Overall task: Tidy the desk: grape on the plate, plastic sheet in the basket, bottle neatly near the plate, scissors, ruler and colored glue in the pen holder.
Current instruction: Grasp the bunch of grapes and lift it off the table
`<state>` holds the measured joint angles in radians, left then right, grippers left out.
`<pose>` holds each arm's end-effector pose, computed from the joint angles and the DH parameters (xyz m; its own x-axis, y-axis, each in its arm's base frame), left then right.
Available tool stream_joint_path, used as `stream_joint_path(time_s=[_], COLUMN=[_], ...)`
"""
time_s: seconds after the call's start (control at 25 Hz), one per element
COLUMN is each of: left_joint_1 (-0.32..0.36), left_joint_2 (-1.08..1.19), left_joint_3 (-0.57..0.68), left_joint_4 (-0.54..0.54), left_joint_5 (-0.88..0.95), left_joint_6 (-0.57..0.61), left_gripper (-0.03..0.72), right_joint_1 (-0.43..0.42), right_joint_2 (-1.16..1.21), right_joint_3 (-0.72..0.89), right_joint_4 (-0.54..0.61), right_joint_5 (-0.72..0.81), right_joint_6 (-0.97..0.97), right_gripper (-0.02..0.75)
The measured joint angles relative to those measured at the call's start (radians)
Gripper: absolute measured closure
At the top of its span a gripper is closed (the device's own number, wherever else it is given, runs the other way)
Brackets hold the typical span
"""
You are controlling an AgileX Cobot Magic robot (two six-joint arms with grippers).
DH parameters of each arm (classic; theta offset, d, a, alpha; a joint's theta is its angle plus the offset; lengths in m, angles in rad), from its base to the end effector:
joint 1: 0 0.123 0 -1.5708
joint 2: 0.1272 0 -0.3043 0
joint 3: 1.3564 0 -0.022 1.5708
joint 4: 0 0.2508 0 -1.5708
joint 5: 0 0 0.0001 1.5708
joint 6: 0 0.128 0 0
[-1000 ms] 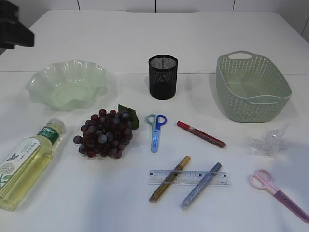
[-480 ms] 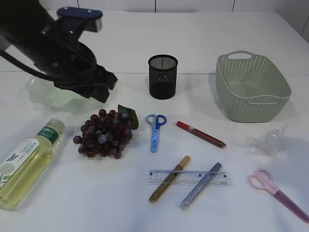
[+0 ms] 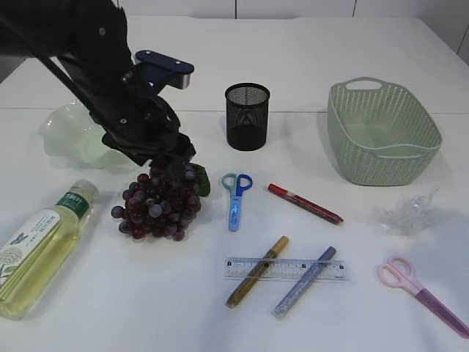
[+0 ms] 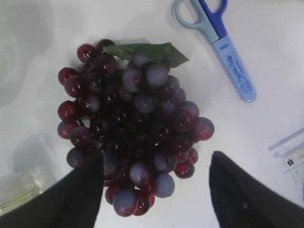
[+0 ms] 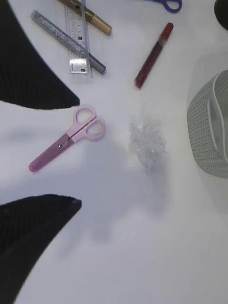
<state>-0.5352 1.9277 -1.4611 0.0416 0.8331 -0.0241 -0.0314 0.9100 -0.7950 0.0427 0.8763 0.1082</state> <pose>0.3698 -0.2147 0.2001 -0.8035 0.4809 -0.3510 0.5036 0.8634 0.0302 0.1757 -0.0013 0.2995 -0.7765 0.1595 -0.6096 0.1171 0.9871 0.1091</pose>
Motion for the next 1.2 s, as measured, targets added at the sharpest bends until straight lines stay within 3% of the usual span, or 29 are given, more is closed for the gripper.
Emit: stream_joint_path(time_s=[0.12,0.72,1.2], left_joint_1=[0.000,0.000,0.000], left_joint_2=[0.036,0.163,0.225], left_joint_3=[0.000,-0.004,-0.010], left_joint_4=[0.000,-0.083,-0.083], left_joint_5=[0.004,-0.041,-0.111], left_joint_6=[0.004,0.006,0.008], left_gripper=[0.140,0.133,0.175], right_joint_1=[0.000,0.000,0.000], right_joint_2=[0.000,0.000,0.000], right_joint_3=[0.000,0.000,0.000], right_joint_4=[0.000,0.000,0.000], right_joint_5=[0.000,0.002,0.002], right_joint_6=[0.000,-0.002,-0.002], right_gripper=[0.283,0.283,0.283])
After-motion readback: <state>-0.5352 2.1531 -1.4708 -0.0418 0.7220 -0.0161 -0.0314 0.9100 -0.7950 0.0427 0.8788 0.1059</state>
